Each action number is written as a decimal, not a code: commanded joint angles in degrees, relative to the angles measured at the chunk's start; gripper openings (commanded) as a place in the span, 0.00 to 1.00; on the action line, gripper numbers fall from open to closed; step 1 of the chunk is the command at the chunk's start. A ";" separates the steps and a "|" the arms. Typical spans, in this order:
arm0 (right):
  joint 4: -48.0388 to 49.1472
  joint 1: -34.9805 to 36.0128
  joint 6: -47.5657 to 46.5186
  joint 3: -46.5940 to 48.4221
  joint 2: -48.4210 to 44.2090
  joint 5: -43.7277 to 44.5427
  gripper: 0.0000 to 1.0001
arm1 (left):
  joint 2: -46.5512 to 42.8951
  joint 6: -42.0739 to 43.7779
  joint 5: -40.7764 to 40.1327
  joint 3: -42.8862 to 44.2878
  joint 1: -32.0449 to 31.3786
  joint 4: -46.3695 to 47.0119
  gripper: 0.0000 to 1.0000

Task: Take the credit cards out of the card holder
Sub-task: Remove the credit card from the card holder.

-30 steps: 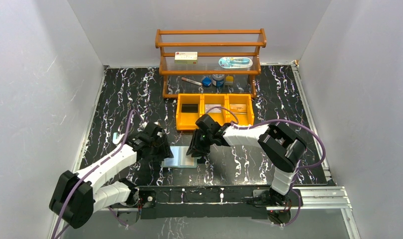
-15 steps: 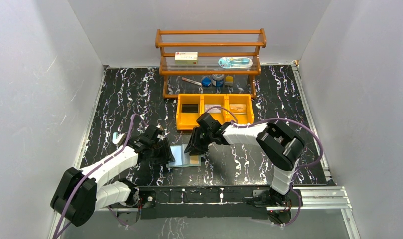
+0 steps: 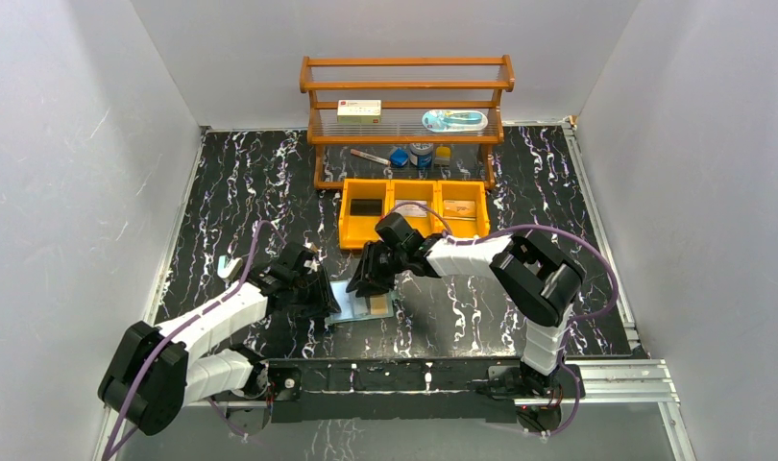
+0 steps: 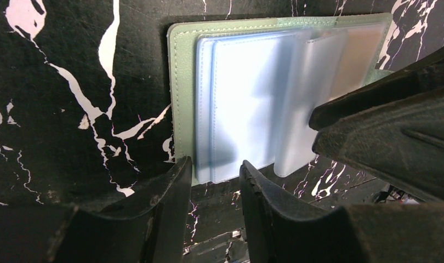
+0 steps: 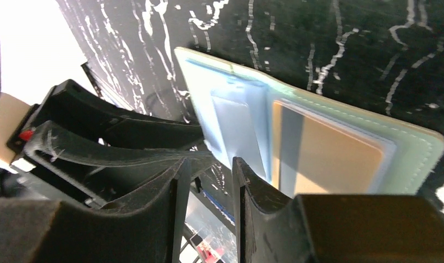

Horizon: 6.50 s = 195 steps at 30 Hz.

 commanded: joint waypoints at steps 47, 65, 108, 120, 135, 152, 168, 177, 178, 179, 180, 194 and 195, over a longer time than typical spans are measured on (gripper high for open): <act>-26.64 2.16 -11.35 10.67 0.96 16.71 0.57 | -1.05 -0.31 0.42 -0.04 -0.09 -1.55 0.39; -26.48 4.08 -11.95 15.80 4.20 15.10 0.46 | -0.04 0.28 4.08 -0.77 -0.12 1.23 0.34; -45.59 7.30 -19.50 26.95 8.51 32.16 0.70 | 0.75 1.42 1.08 2.76 -0.05 -1.58 0.42; -47.00 7.93 -18.10 26.37 10.13 35.23 0.48 | 0.33 1.40 1.45 1.98 -0.06 -1.40 0.42; -50.91 9.62 -18.54 31.78 10.45 39.03 0.19 | 0.97 1.32 1.64 2.11 -0.08 -0.97 0.42; -34.35 9.60 -18.81 26.36 5.77 22.97 0.06 | 0.26 1.09 0.36 2.53 -0.08 -1.87 0.42; -25.72 8.63 -16.93 23.90 6.38 13.40 0.15 | -5.72 -3.59 -6.89 2.44 -0.08 -7.17 0.42; -22.26 7.99 -16.92 23.56 7.47 8.46 0.23 | -12.42 -9.91 -15.40 4.13 -0.05 -14.48 0.41; -21.71 8.00 -16.89 23.61 7.81 7.59 0.25 | -13.46 -10.53 -16.20 4.33 -0.12 -15.13 0.41; -21.43 7.86 -16.96 23.82 8.20 6.63 0.26 | -14.56 -10.91 -16.98 4.45 -0.02 -15.65 0.41; -21.24 7.84 -16.93 23.96 8.67 5.78 0.27 | -15.60 -11.33 -17.72 4.79 -0.02 -16.20 0.42; -24.79 7.83 -18.21 27.00 12.68 6.42 0.57 | -20.26 -10.58 -22.20 9.96 -0.01 -20.23 0.47; -25.79 7.78 -18.67 27.24 12.99 7.61 0.61 | -20.04 -10.57 -22.01 10.10 0.00 -20.18 0.47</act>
